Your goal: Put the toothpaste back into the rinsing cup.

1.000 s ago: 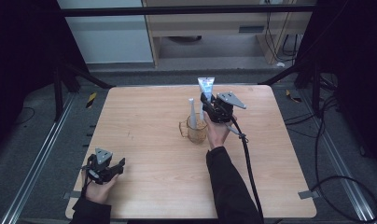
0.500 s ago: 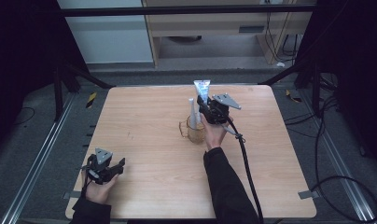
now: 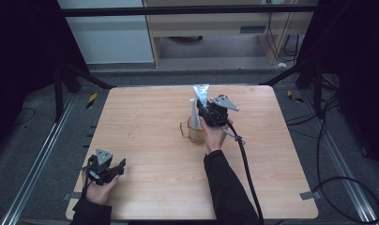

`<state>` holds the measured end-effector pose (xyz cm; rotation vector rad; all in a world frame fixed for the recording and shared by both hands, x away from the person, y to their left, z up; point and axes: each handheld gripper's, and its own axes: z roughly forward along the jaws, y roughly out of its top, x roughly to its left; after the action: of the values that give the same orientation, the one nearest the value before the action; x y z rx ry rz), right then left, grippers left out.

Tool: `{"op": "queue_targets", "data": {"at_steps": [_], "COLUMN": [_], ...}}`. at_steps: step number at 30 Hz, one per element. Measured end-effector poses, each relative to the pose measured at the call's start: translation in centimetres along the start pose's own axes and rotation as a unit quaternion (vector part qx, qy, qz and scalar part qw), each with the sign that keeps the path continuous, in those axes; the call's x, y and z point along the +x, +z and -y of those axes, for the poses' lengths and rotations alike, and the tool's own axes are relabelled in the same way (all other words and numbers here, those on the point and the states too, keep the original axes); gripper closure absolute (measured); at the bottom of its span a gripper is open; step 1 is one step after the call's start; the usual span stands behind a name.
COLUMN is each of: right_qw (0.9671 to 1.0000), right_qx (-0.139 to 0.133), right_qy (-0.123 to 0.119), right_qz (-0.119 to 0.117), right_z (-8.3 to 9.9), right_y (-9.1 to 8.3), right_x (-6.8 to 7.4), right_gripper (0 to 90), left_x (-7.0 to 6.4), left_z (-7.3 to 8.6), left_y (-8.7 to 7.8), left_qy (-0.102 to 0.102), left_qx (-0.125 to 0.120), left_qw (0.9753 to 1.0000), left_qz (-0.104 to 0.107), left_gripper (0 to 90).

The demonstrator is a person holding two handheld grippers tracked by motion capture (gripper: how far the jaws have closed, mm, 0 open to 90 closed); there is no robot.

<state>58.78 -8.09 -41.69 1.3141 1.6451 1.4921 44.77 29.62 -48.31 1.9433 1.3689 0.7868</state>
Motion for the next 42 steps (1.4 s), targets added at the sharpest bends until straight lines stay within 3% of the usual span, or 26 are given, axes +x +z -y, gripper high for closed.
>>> {"op": "queue_targets", "data": {"at_steps": [26, 37, 42], "right_qw": [0.9974, 0.9939, 0.9929], "right_qx": [0.068, 0.095, 0.103], "right_qy": [-0.015, -0.052, -0.055], "right_qz": [-0.020, -0.018, -0.020], "right_z": [1.4, 1.6, 1.6], "right_y": [-0.8, -1.8, -2.3], "right_x": [-0.6, -0.9, -1.1], "right_gripper": [64.2, 61.5, 59.9], "left_x": [0.0, 0.0, -0.1], "left_z": [0.0, 0.0, 0.0], "left_y": [0.0, 0.0, 0.1], "left_qy": [0.001, 0.003, 0.003], "left_qx": [0.001, 0.003, 0.003], "left_qw": [1.0000, 1.0000, 1.0000], "left_qz": [-0.001, -0.002, -0.002], "left_gripper": [42.6, 42.7, 42.7]}}
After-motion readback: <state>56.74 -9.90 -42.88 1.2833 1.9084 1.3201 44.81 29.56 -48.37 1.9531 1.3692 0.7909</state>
